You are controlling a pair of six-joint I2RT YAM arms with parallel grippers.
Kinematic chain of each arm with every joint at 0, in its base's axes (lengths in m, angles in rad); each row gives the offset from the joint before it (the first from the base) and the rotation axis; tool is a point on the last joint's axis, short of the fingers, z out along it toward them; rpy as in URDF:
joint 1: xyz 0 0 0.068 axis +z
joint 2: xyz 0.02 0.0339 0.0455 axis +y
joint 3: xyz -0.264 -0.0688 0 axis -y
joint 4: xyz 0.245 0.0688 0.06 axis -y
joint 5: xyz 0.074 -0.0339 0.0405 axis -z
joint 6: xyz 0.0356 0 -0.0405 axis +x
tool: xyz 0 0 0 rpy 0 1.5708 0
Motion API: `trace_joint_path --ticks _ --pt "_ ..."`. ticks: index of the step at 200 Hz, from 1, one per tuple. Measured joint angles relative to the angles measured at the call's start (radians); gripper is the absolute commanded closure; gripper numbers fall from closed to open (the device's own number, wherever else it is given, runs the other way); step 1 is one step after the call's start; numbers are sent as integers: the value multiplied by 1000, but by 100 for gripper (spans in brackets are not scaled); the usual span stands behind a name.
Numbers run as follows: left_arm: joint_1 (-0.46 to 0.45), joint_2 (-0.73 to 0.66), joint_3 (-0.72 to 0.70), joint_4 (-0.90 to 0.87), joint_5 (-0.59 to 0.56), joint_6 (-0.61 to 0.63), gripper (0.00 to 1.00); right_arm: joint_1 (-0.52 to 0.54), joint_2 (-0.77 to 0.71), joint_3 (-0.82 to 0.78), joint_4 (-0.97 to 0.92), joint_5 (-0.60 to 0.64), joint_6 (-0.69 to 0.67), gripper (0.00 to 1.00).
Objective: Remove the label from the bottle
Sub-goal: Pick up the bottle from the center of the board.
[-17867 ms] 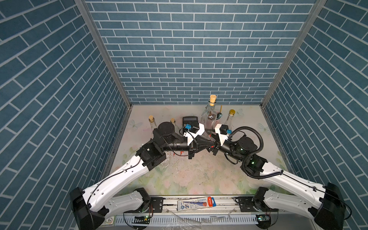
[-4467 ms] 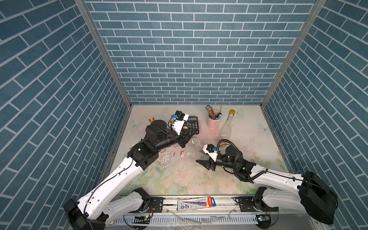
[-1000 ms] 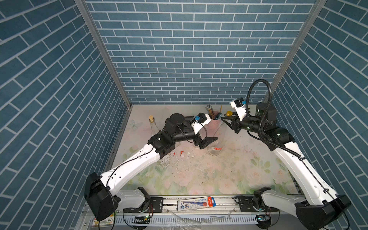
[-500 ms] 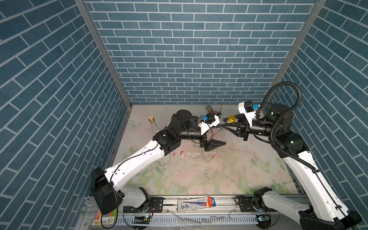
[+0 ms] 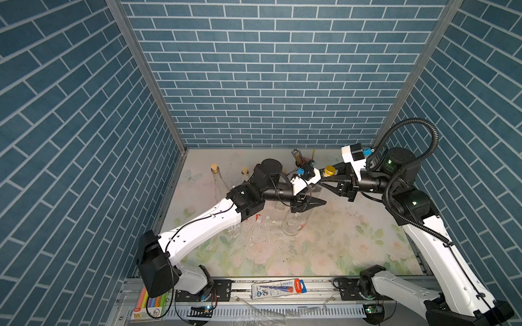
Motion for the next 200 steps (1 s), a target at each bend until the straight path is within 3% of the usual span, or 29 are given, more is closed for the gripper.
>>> trace_joint_path --ticks 7,11,12,13,18,22,96,122,146,174,200 --pt "-1 -5 -14 17 -5 -6 100 0 -3 -6 6 5 6 76" --pt "-1 -10 -24 27 -10 -10 100 0 -5 -11 10 10 12 55" --pt "-2 -11 -27 31 -12 -11 100 0 -6 -12 11 12 13 34" --pt "-2 -13 -30 32 -12 -11 100 0 -6 -13 11 14 13 34" --pt "-3 -20 -45 45 -23 -16 100 3 -9 -21 18 23 31 9" --pt "-3 -28 -59 46 -32 -19 100 3 -12 -24 26 39 31 2" --pt "8 -140 -222 53 -181 -66 100 -5 -98 -62 94 171 60 1" --pt "29 -237 -289 67 -333 -108 100 -5 -198 -197 127 234 55 1" --pt "45 -309 -302 74 -501 -146 100 -5 -261 -336 172 280 75 12" --pt "47 -360 -302 109 -661 -191 100 17 -239 -441 273 320 133 14" --pt "47 -381 -301 124 -791 -226 100 140 -175 -511 319 415 143 14"
